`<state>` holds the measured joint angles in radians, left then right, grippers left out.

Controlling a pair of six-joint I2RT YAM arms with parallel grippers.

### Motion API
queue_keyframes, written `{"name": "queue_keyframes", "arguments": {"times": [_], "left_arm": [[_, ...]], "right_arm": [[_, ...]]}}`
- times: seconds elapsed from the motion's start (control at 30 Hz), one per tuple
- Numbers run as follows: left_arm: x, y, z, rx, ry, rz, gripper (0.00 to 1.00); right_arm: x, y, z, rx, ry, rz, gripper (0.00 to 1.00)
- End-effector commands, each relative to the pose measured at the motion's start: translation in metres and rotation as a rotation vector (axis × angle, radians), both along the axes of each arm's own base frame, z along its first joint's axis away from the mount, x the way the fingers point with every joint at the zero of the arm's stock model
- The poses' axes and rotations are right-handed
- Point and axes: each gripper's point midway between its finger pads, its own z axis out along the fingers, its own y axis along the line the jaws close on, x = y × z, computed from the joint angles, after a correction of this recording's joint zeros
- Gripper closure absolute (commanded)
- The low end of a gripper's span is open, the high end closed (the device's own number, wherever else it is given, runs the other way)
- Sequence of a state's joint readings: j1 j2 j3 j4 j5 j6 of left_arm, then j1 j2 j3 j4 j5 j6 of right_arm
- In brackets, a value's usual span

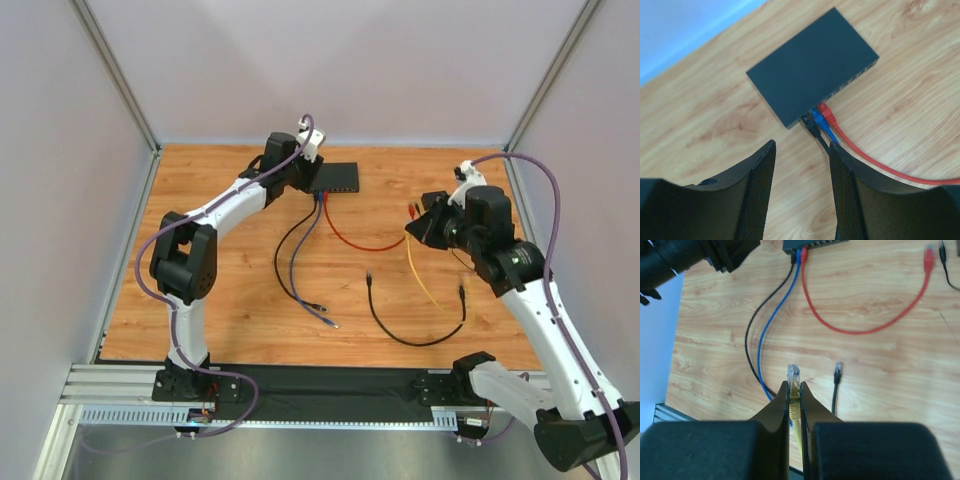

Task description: Pull the plug from the switch port

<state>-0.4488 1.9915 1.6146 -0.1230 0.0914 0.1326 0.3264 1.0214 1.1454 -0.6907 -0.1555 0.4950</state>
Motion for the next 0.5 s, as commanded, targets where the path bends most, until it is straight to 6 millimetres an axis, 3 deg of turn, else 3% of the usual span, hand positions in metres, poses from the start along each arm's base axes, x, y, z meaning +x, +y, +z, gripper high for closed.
{"name": "queue_keyframes", "arguments": {"times": [0.0, 0.17, 0.47], "left_arm": [[0.002, 0.001, 0.034, -0.145, -0.049, 0.005, 0.45], [-0.001, 0.004, 0.029, -0.157, -0.035, -0.008, 0.46], [-0.001, 0.008, 0.032, -0.201, -0.042, -0.018, 0.47]], "right_arm": [[-0.025, -0.016, -0.061, -0.098, 0.170, -0.016, 1.00], [0.003, 0.005, -0.107, 0.006, 0.149, -0.027, 1.00], [0.055, 0.028, -0.158, 0.082, 0.143, -0.216, 1.00]]}}
